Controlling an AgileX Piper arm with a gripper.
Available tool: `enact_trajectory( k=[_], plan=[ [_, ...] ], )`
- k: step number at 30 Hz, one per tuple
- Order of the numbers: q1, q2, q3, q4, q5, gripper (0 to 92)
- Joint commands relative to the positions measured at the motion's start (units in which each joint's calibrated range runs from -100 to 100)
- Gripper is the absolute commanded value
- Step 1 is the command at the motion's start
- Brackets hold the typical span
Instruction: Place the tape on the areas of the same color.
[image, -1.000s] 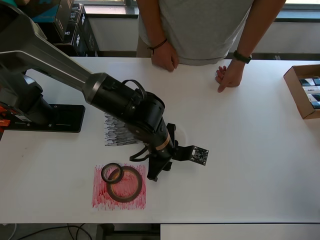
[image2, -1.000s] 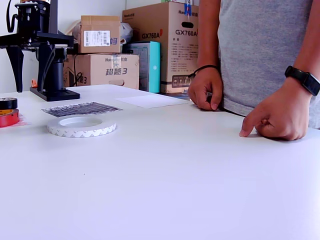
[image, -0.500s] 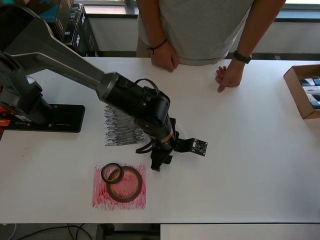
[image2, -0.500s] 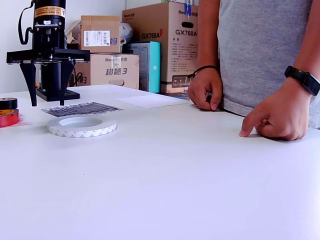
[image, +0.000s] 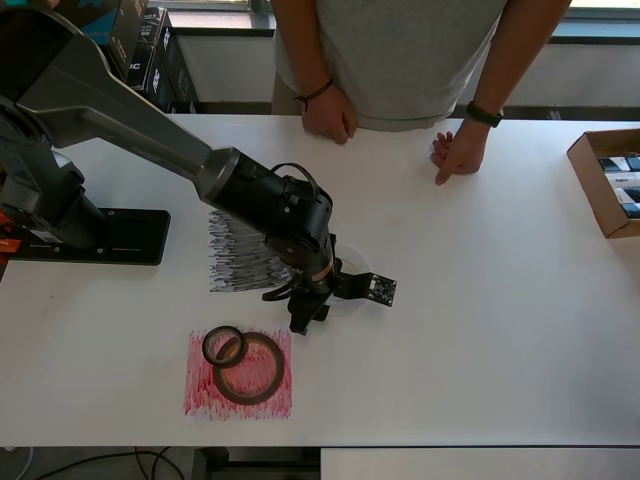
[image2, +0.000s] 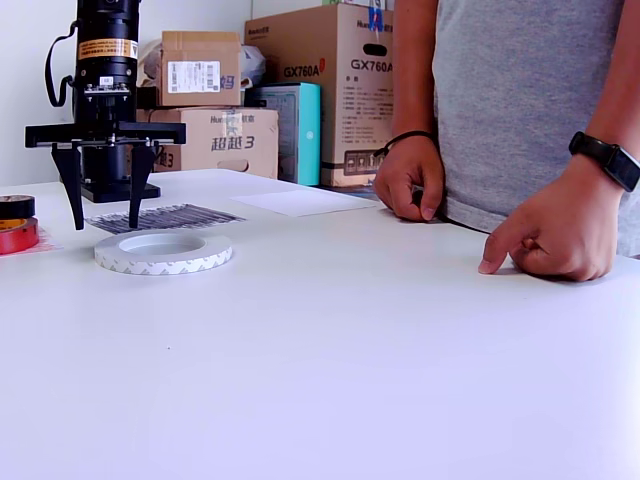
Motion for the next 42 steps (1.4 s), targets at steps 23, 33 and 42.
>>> enact_trajectory(
  k=[23,33,42],
  plan=[
    [-0.3,-0.1,0.9,0.3,-1.4,58.8],
    [-0.3,1.7,0.7,-2.0,-1.1,58.8],
    [-0.3,3.1,-0.2,-2.0,-1.2,58.8]
  ],
)
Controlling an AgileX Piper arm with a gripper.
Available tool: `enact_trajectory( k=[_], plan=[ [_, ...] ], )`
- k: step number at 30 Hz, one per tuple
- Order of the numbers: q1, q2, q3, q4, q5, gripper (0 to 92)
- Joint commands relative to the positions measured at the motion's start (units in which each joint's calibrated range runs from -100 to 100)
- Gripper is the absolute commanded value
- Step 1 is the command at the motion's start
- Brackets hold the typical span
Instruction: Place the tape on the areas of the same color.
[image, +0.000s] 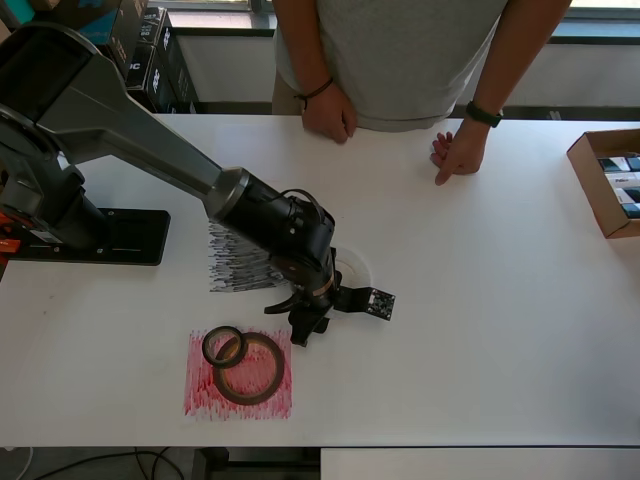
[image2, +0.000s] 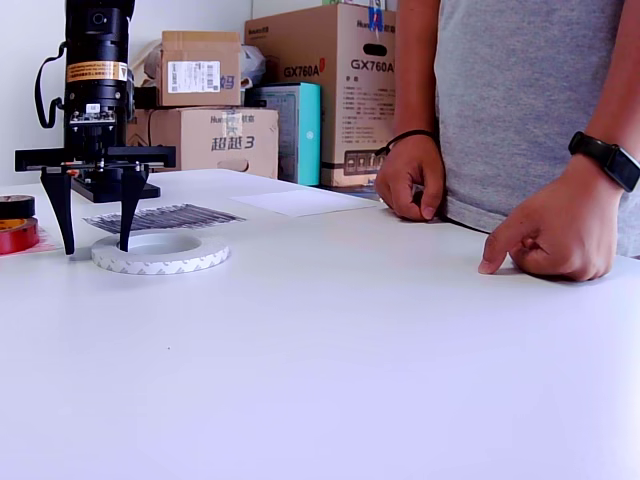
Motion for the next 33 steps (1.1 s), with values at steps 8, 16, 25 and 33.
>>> enact_trajectory(
  k=[8,16,25,33],
  plan=[
    [0.6,-0.3,-0.2,0.8,-0.2,58.6],
    [0.5,-0.3,-0.2,0.8,-0.2,19.9],
    [-0.1,-0.5,-0.2,1.2,-0.3,0.9],
    [-1.1,-2.0,-0.8,1.8,-0.3,1.0]
  ],
)
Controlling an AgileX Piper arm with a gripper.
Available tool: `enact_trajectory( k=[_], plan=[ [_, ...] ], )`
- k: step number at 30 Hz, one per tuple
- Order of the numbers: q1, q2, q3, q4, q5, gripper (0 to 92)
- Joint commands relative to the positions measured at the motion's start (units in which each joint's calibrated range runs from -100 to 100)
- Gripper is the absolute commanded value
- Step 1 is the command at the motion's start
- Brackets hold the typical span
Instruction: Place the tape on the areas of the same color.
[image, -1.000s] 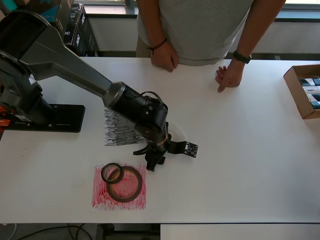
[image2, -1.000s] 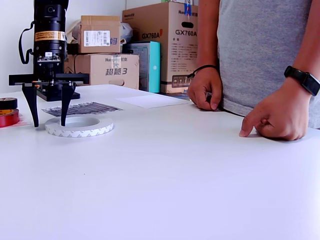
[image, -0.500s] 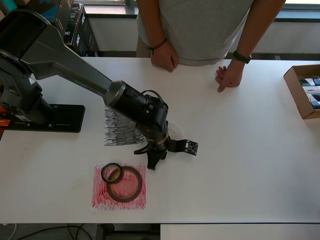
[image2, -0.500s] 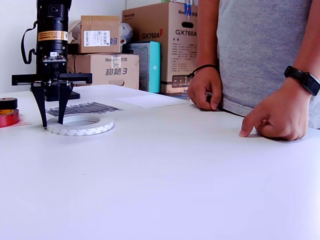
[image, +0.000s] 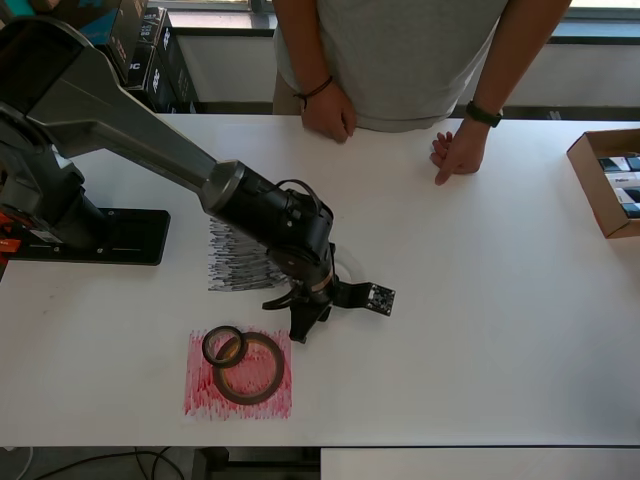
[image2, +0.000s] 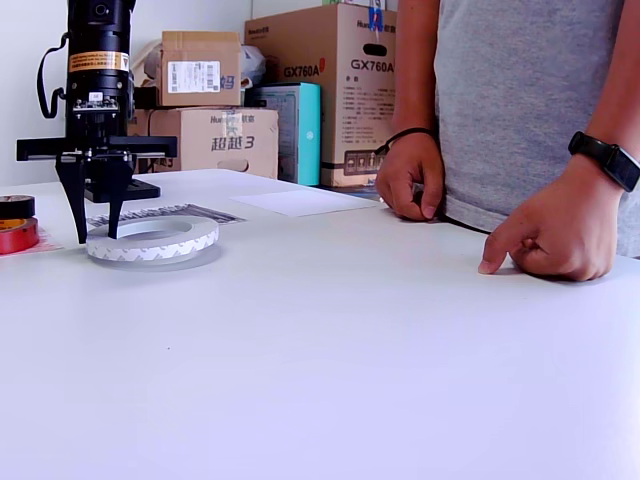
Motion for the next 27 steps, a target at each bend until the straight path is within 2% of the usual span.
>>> enact_trajectory(
  k=[1,7,14,27],
  plan=[
    [-1.3,-1.4,-1.2,0.4,-0.3,1.0],
    [-2.3,-6.4,-6.1,5.6,-0.4,1.0],
    [1.5,-14.0,-12.1,10.8,-0.4,0.9],
    [24.0,-24.5,-9.7,11.6,1.6,0.9]
  ],
)
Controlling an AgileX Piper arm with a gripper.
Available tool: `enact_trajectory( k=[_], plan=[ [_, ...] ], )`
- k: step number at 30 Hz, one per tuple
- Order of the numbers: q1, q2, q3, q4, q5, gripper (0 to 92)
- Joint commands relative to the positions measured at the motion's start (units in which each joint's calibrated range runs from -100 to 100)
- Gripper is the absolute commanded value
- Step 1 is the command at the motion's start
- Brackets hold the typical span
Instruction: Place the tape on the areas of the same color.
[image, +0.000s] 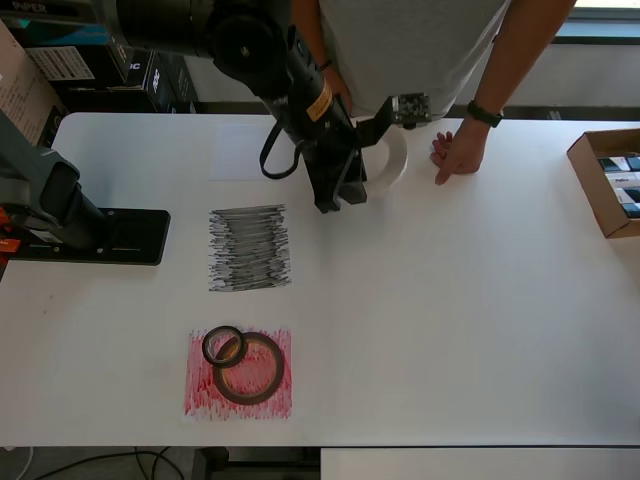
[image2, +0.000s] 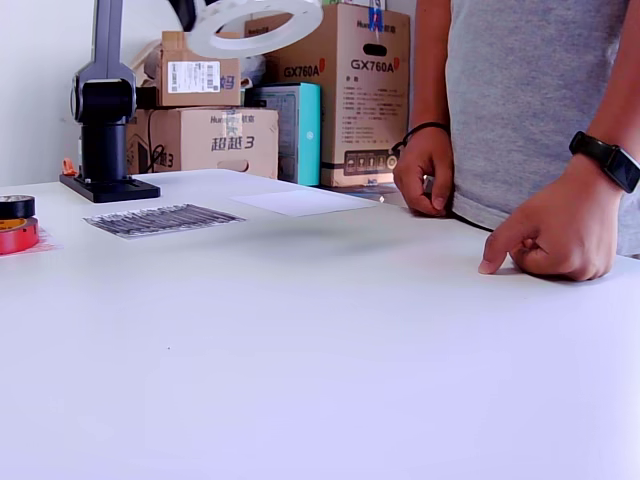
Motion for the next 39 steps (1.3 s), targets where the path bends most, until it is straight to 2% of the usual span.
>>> enact_trajectory(
  k=[1,10,16,26,39],
  plan=[
    [12.2,-0.7,2.3,-0.6,1.6,0.9],
    [21.4,-0.5,14.9,-1.8,4.3,0.9],
    [25.4,-0.6,25.9,-8.8,5.5,0.9],
    [27.1,-0.5,35.3,-16.3,4.9,0.9],
    [26.4,2.0,38.6,-19.1,4.8,0.9]
  ],
)
